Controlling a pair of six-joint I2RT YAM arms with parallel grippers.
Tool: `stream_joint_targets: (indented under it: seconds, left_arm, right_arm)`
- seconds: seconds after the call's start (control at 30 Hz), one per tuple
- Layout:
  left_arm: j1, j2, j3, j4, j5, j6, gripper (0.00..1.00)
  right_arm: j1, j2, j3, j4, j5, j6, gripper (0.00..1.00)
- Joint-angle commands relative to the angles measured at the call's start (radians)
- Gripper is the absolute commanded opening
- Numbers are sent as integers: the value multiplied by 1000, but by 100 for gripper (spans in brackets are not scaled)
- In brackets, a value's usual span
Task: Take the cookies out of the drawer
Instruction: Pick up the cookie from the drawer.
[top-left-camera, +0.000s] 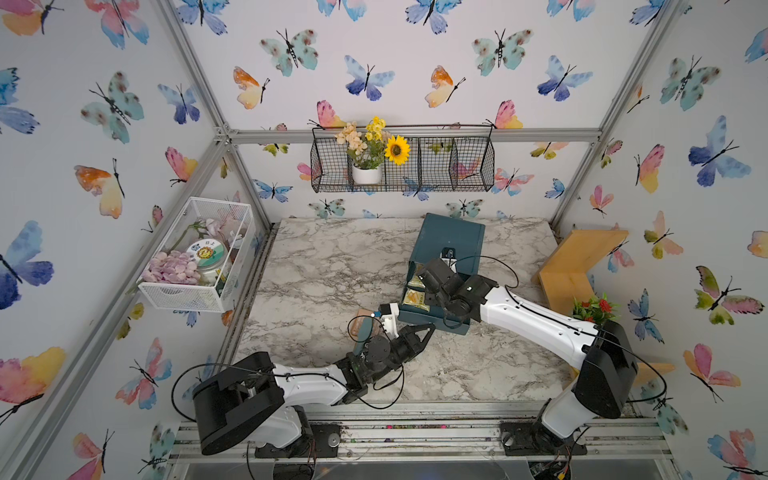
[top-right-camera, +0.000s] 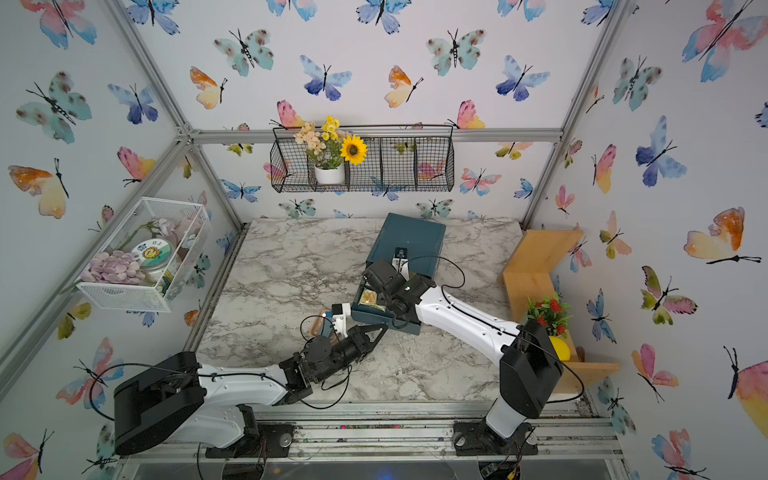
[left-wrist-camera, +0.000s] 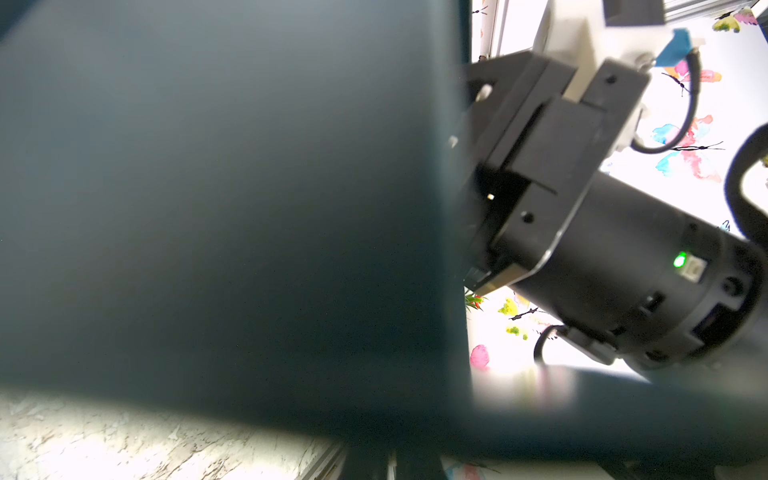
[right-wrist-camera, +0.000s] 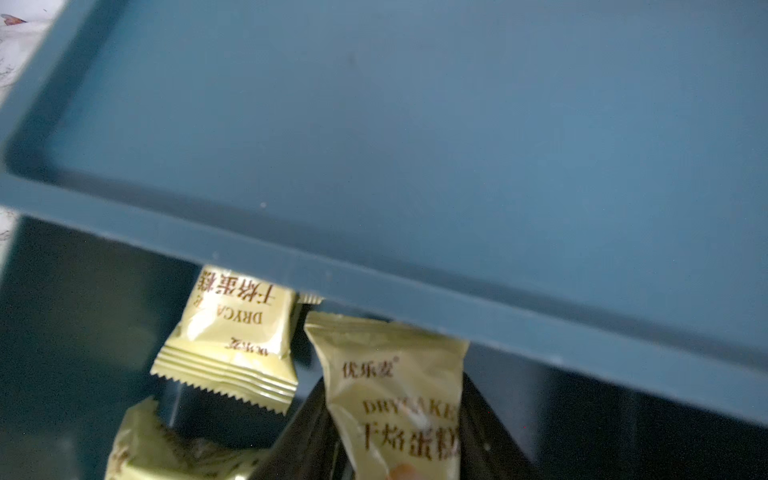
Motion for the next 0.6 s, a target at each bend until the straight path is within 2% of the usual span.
stream_joint_targets:
  seconds: [0.0, 0.17, 0.33, 0.57]
  left_arm:
    - [-9, 3, 4, 31, -40, 13, 0]
    - [-9, 9, 8, 33, -37, 13, 0]
    - [-9, 8, 11, 27, -39, 14, 0]
    - [-10, 2, 14, 20, -43, 15, 0]
  right_arm:
    - [5, -10, -8, 0, 28, 3, 39]
    - [5, -52, -20, 5, 15, -12, 28]
    - [6, -107, -28, 6, -14, -35, 26]
    - [5, -226, -36, 21, -131, -120, 21]
